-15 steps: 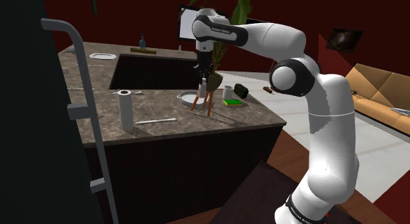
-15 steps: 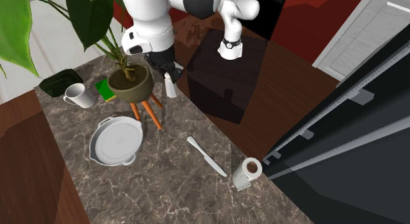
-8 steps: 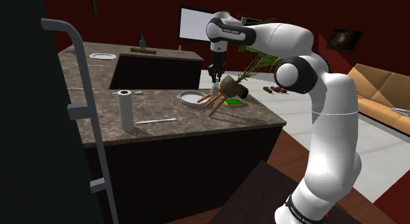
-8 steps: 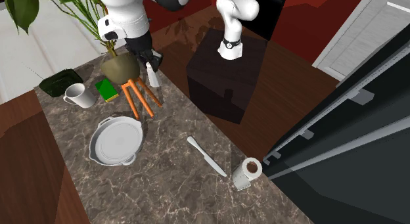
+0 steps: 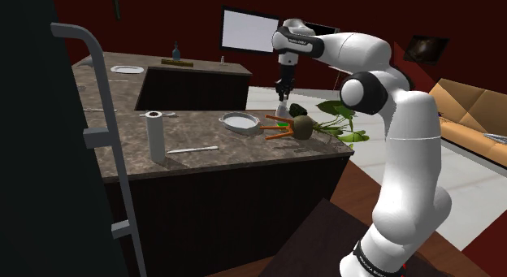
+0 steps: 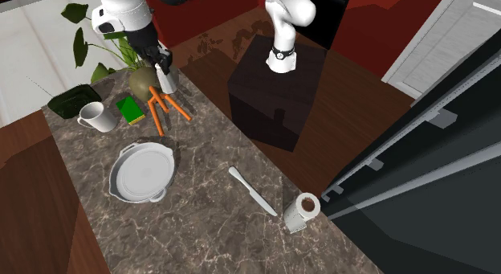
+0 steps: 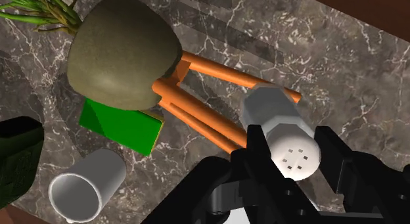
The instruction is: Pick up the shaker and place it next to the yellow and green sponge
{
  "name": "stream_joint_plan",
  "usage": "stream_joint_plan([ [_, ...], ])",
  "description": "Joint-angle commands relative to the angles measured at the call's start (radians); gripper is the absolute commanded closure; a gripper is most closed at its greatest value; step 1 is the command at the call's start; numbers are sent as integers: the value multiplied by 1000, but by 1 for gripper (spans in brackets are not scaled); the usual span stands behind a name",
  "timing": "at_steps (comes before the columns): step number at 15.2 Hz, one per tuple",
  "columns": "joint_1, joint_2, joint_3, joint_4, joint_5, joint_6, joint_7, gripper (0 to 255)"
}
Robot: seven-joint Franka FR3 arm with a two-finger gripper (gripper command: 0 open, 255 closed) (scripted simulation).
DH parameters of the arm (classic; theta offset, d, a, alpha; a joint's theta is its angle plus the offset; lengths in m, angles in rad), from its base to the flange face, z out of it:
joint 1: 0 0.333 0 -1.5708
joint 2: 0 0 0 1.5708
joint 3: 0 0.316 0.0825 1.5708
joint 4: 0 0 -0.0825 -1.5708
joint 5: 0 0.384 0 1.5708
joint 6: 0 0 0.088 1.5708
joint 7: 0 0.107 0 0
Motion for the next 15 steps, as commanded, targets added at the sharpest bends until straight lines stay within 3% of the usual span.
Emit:
stream_joint_plan([
  [1, -33, 35, -9, 54, 6, -15, -41, 255],
  [2, -63, 61, -18, 95, 11, -27, -77, 255],
  [15, -53, 12, -16, -160, 5, 178, -62, 255],
])
